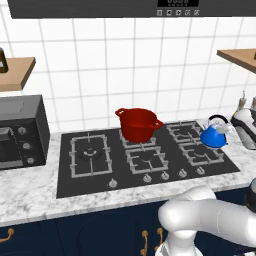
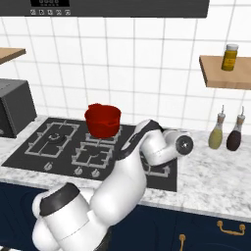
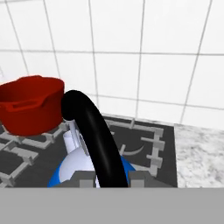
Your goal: Pick the kettle from the counter and place it on a stove burner. Then turn the burner on.
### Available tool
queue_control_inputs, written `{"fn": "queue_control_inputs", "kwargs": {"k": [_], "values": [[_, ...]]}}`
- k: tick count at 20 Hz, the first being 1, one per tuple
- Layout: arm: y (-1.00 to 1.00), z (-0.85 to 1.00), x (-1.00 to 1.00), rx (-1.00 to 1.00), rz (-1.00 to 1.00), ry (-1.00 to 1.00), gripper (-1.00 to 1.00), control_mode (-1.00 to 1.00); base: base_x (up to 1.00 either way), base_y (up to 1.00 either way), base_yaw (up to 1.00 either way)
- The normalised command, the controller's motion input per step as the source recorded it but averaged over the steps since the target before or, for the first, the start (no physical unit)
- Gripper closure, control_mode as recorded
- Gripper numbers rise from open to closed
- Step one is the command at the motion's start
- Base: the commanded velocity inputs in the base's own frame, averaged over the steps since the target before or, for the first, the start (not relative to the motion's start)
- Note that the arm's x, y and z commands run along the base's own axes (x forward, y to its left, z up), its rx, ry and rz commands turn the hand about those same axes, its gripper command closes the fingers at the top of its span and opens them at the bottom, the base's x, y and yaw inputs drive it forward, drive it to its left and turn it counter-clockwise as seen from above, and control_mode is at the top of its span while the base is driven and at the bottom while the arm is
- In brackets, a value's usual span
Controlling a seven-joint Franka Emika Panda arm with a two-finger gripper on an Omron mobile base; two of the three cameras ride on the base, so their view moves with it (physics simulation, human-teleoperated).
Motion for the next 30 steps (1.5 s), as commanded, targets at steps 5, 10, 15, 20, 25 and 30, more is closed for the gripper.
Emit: {"fn": "queue_control_inputs", "kwargs": {"k": [5,10,15,20,25,30], "values": [[0.18,-0.25,0.29,0.00,0.00,-0.01,1.00,-1.00,0.00,0.00,0.00],[0.10,-0.29,0.30,0.00,0.00,0.00,1.00,-1.00,0.00,0.00,0.00],[0.00,-0.29,0.27,0.00,0.00,-0.01,1.00,-1.00,0.00,0.00,0.00],[0.00,-0.23,0.30,0.00,0.00,0.00,1.00,-1.00,0.00,0.00,0.00],[-0.01,-0.15,0.25,0.00,0.00,0.00,1.00,-1.00,0.00,0.00,0.00],[-0.10,-0.17,0.14,0.00,0.00,0.00,1.00,-1.00,0.00,0.00,0.00]]}}
